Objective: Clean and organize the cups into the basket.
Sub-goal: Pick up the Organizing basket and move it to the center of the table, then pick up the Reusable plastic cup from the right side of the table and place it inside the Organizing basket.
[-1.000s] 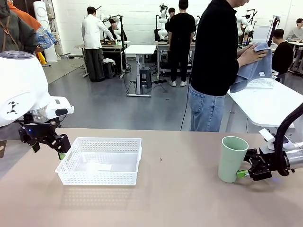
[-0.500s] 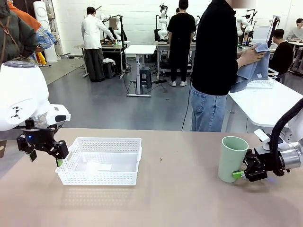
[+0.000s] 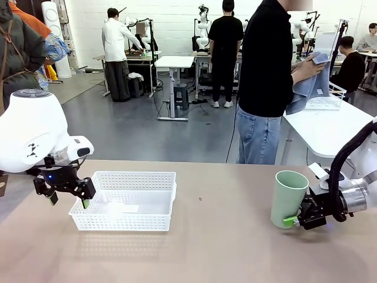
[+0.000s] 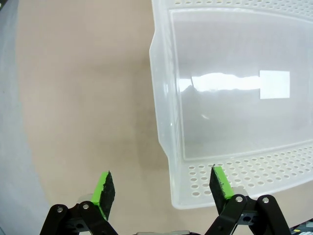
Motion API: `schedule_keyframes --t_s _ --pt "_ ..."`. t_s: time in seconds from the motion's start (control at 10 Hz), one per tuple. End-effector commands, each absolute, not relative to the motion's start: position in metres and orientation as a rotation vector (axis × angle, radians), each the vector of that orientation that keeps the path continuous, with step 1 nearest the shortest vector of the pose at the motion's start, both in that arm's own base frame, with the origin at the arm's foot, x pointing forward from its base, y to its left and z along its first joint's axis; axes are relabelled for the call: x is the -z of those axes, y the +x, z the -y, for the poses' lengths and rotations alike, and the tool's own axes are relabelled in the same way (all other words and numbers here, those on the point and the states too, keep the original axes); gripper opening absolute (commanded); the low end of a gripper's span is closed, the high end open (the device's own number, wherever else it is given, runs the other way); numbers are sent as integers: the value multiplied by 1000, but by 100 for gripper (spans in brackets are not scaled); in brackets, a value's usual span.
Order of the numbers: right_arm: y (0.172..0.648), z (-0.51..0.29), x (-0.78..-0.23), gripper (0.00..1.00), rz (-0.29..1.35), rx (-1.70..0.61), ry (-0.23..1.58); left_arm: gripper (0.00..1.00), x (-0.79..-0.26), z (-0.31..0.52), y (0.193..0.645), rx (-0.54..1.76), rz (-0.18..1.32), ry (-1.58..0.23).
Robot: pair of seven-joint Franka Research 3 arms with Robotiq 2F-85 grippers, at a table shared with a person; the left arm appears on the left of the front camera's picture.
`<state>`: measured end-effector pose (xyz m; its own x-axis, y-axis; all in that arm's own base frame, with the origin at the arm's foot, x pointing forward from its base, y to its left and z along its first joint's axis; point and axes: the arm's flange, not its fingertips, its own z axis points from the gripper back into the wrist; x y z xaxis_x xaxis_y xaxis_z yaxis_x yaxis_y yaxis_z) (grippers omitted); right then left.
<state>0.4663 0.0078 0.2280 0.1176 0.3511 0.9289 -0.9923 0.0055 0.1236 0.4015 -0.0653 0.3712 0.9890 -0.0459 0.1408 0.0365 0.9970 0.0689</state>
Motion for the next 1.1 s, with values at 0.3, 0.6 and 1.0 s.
schedule_keyframes --t_s 0.3,0.6,1.0 --pt "458 -22 -223 100 868 -1292 1009 100 -352 72 417 62 176 -1" --pt "457 -20 -222 40 877 -1303 1019 40 -346 72 419 78 155 -19" --pt "459 -16 -223 0 884 -1287 996 0 -344 71 422 31 90 -29"
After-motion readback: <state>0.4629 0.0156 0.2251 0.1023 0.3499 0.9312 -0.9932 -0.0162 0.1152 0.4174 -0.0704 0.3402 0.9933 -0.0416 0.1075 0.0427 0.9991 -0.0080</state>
